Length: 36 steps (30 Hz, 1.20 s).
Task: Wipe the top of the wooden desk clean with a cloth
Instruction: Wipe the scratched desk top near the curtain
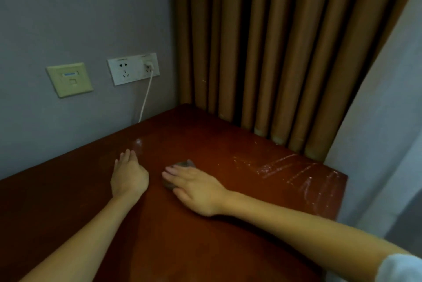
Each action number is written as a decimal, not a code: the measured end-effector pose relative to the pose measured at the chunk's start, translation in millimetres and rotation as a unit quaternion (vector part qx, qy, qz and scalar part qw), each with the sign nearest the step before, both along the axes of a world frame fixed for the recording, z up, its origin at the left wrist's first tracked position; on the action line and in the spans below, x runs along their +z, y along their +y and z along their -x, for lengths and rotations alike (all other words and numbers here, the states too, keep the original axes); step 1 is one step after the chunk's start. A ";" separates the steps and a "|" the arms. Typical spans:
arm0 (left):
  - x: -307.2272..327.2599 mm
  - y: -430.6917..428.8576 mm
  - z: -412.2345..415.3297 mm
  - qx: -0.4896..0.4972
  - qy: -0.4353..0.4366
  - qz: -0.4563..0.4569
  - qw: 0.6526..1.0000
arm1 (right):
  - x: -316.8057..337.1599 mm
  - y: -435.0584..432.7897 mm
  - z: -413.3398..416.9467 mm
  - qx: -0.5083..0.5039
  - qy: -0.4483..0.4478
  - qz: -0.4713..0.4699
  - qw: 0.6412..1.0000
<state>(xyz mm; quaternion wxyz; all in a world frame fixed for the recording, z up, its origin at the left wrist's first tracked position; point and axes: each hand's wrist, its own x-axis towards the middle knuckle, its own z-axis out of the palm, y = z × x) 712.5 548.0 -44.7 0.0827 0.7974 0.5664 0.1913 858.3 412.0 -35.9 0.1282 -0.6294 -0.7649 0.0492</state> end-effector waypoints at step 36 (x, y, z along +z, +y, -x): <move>-3.2 -52.6 7.1 -0.029 0.008 -0.005 1.000 | -1.2 -96.5 -173.0 -0.180 -0.007 0.023 0.983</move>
